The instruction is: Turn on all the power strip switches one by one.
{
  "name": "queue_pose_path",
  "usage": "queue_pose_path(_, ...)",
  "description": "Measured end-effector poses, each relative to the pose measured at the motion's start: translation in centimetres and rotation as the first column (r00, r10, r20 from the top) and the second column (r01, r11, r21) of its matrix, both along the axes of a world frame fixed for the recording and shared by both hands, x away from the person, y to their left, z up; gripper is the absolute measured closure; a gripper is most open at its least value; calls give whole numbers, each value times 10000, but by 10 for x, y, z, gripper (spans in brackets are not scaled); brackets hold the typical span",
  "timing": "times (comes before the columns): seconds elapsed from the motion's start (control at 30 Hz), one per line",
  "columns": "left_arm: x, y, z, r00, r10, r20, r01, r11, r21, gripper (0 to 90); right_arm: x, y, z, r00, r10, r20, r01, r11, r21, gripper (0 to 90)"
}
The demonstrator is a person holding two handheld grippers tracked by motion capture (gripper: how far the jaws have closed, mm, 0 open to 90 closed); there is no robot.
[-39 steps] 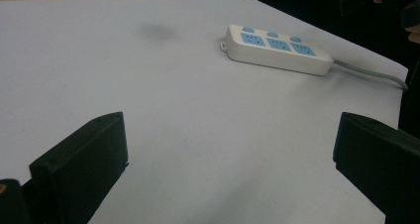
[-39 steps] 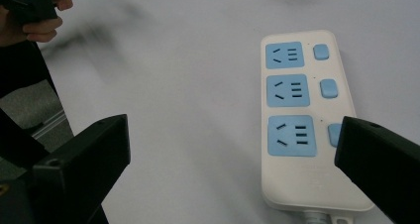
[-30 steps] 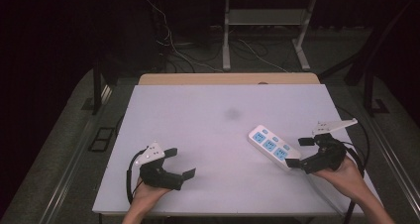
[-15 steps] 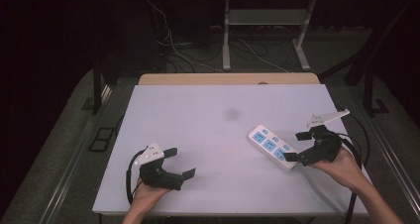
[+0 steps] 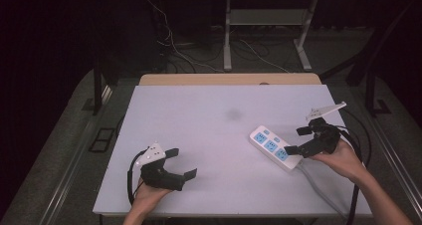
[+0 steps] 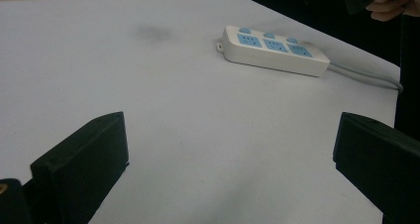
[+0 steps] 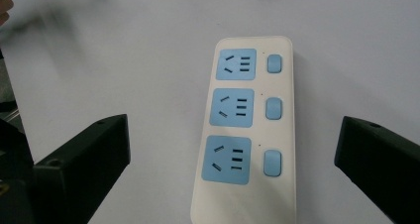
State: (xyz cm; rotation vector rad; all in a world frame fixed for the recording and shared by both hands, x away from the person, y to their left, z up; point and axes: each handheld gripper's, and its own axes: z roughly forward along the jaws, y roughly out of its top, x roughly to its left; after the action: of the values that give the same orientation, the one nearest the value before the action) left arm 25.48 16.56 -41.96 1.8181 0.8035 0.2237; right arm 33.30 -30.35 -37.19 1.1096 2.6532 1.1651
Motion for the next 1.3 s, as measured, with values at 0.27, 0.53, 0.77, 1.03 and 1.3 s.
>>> queue_pose_path(0.27,0,0,0,10000,18,-2,-18,10000,4,0,7,-2,-7,10000,51,-72,-54,9990,-443,294)
queue_pose_path(0.53,1,0,-1,10000,77,3,-77,10000,-9,0,12,-1,-13,9997,7,-259,-23,9981,-616,520)
queue_pose_path(0.77,1,0,-1,10000,72,7,-72,10000,25,0,14,0,-16,9992,-175,-359,144,9961,-868,713)
queue_pose_path(1.03,1,0,-2,10000,64,6,-64,10000,48,0,18,1,-22,9988,-62,-479,3,9923,-1237,898)
queue_pose_path(1.3,2,1,-2,10000,43,-45,-43,10000,-22,0,21,2,-26,9987,-37,-503,-26,9920,-1259,898)
